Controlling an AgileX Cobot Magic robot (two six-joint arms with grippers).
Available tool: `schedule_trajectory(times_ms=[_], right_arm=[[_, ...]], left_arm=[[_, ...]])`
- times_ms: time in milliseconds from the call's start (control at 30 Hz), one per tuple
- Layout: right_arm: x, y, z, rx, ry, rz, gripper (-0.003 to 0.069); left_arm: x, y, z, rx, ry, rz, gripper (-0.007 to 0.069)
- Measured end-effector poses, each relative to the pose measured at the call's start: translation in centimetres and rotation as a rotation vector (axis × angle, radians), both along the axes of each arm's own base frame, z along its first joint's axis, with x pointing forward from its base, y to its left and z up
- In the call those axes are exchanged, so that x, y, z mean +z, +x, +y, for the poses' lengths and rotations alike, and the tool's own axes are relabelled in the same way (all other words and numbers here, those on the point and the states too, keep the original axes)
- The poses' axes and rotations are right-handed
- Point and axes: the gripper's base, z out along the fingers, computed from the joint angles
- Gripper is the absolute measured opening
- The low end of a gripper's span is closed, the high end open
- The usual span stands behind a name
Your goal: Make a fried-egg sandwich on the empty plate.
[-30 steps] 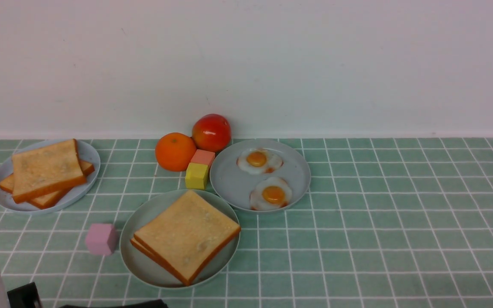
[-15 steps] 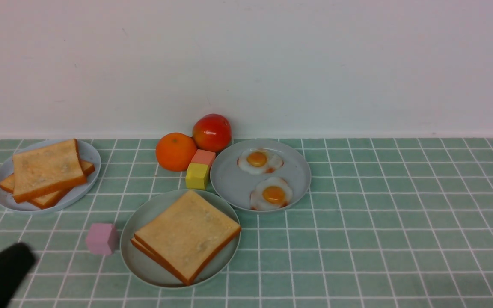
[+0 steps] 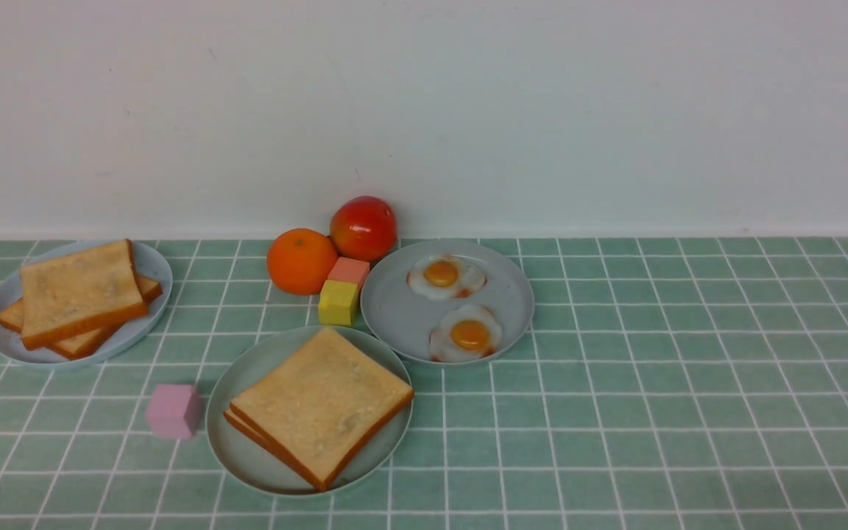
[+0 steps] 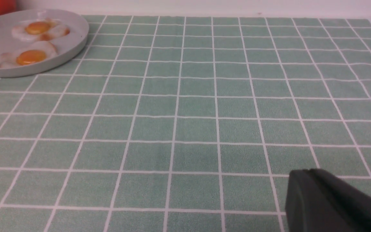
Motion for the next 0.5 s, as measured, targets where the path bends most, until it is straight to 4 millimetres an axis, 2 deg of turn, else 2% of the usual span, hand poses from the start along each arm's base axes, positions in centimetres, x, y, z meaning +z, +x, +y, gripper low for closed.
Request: schedule_trajectory(times_ms=[500], right_arm=[[0.00, 0.00, 0.00, 0.000, 0.001, 0.000, 0.0031]], left_arm=[[0.00, -0.01, -0.12, -0.021, -0.003, 0.000, -0.0013]])
